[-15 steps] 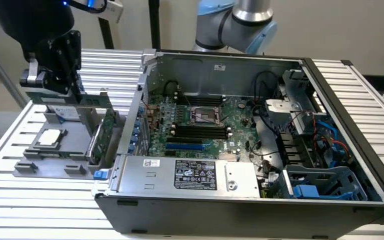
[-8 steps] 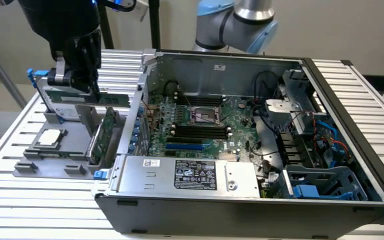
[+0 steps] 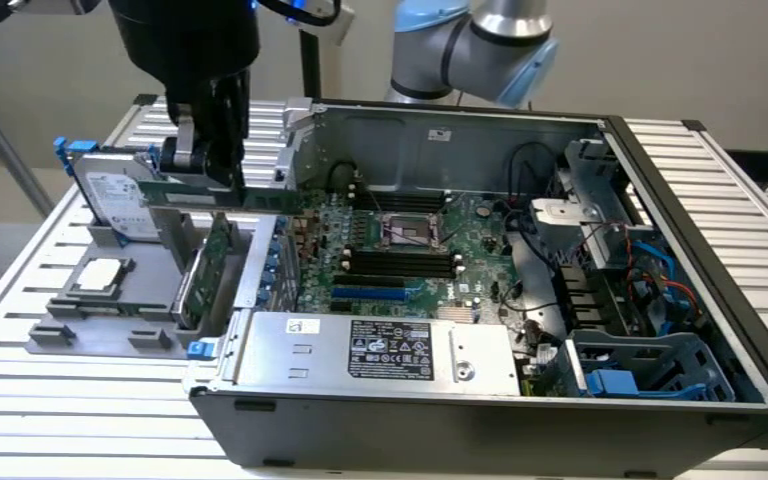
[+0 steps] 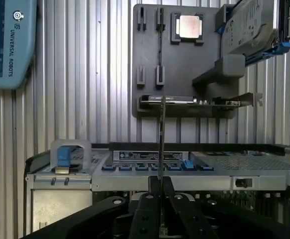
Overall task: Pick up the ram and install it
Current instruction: 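Insert the ram into the slot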
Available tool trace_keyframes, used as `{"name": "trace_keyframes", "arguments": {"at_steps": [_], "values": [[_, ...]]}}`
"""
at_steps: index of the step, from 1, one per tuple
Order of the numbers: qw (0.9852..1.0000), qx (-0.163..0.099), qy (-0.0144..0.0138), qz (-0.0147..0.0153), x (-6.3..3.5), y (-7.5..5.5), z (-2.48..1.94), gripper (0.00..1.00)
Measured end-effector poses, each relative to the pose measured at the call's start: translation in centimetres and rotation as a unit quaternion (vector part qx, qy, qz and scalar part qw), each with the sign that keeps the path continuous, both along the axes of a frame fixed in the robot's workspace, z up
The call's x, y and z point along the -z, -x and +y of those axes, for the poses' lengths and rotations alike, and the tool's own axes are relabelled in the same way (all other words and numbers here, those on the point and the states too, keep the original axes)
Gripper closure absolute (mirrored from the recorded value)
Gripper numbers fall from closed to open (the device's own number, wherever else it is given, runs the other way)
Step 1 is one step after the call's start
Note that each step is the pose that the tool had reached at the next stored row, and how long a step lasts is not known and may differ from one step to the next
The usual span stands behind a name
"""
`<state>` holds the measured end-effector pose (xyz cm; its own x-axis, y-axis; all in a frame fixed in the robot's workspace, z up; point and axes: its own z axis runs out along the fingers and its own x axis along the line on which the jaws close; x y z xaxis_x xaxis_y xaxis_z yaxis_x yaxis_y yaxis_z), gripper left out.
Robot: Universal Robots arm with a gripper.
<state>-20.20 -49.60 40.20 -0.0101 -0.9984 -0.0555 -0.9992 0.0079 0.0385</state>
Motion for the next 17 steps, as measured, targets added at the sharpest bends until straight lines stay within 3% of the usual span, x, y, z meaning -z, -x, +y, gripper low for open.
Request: {"name": "trace_keyframes", "arguments": {"at_steps": [17], "values": [[1.0,0.0,-0.0012,0.0016,1.17,-7.7,0.8,1.0]]}}
